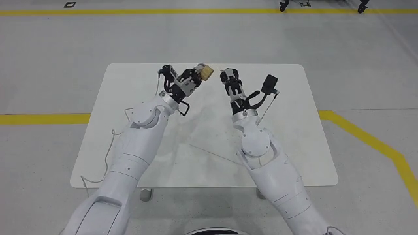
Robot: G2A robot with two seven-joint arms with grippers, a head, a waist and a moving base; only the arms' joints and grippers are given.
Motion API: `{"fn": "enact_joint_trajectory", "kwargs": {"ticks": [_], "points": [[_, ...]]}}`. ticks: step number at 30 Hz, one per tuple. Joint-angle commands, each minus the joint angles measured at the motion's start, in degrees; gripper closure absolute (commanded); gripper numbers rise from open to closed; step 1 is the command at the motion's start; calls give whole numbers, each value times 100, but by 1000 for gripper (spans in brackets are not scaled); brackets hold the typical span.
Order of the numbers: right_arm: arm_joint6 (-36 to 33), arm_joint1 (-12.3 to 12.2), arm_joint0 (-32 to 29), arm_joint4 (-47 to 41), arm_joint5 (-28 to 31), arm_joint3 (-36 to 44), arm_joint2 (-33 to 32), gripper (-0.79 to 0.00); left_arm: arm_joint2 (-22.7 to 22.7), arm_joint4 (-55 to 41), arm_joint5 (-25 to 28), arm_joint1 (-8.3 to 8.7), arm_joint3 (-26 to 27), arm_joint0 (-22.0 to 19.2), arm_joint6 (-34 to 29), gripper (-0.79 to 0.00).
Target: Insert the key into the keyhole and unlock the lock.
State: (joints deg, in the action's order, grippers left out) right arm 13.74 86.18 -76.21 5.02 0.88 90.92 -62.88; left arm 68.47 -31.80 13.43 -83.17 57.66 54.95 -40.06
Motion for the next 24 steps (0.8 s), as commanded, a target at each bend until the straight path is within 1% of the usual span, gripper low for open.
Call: {"fn": "enact_joint_trajectory", "kwargs": {"ticks": [1,3,11,24], "points": [[-28,-2,-34,91,5,29,10,0,6,80,86,16,-15,-8,-127,0],[-57,-3,-48,195,-27,34,23,0,18,139,202,28,-10,1,-197,0],[-95,16,-40,354,-100,40,41,0,-85,465,264,46,57,10,-233,0],[-180,43,-42,581,-204,22,66,0,-129,410,265,32,42,-17,-48,0]]}}
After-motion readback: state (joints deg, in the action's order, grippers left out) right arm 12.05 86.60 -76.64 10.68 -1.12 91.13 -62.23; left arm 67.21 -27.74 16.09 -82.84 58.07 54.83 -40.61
